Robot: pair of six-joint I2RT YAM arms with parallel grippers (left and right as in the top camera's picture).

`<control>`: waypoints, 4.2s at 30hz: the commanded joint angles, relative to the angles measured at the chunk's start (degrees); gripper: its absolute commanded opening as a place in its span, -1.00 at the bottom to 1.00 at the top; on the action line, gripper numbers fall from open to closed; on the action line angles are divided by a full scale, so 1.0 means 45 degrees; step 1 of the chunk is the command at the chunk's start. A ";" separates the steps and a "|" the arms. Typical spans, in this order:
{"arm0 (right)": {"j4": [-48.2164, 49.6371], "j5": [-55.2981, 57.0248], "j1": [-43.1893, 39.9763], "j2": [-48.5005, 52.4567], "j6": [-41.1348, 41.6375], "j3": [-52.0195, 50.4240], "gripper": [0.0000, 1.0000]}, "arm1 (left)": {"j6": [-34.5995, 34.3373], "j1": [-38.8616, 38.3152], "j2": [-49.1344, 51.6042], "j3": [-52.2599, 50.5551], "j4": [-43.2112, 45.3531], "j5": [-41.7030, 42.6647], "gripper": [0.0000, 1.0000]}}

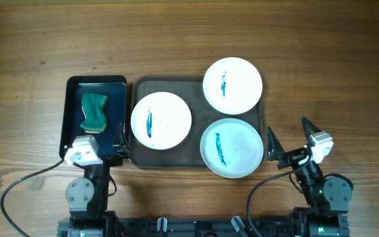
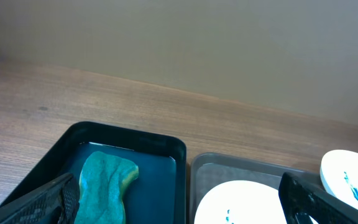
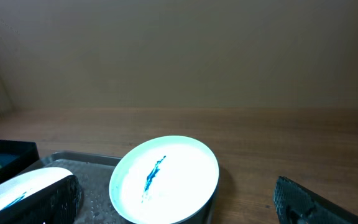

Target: Clean dirty plates on tray and stack at the side

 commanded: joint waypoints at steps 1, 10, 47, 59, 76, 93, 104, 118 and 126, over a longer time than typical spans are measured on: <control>0.0063 -0.0068 0.0039 -0.0029 0.0117 -0.0019 0.99 | 0.0058 -0.0063 -0.0141 -0.0078 0.0058 -0.0034 1.00; 0.0063 -0.0073 0.0039 -0.0029 0.0117 -0.0019 1.00 | 0.0058 -0.0063 -0.0141 -0.0078 0.0053 -0.0029 1.00; 0.0063 -0.0073 0.0039 -0.0029 0.0117 -0.0019 0.99 | 0.0058 -0.0078 -0.0126 -0.0078 0.0058 -0.0029 1.00; 0.0063 -0.0068 0.0039 -0.0029 0.0117 -0.0019 1.00 | 0.0058 -0.0078 -0.0117 -0.0078 0.0058 -0.0029 1.00; 0.0063 -0.0073 0.0039 -0.0029 0.0121 -0.0019 0.99 | 0.0058 -0.0078 -0.0117 -0.0078 0.0058 -0.0034 1.00; 0.0063 -0.0073 0.0039 -0.0029 0.0117 -0.0019 0.99 | 0.0058 -0.0078 -0.0117 -0.0078 0.0058 -0.0034 1.00; 0.0117 -0.0068 0.0039 -0.0029 0.0112 -0.0019 0.99 | 0.0058 -0.0073 -0.0117 -0.0078 0.0087 -0.0034 1.00; 0.0238 -0.0219 0.0039 0.0695 0.0418 -0.0015 0.99 | 0.0058 -0.0073 -0.0102 -0.0078 0.0141 -0.0170 1.00; 0.0253 -0.1049 0.0039 0.2448 0.1773 0.1938 1.00 | -0.0087 -0.0078 0.0826 0.1812 -0.0874 0.0291 1.00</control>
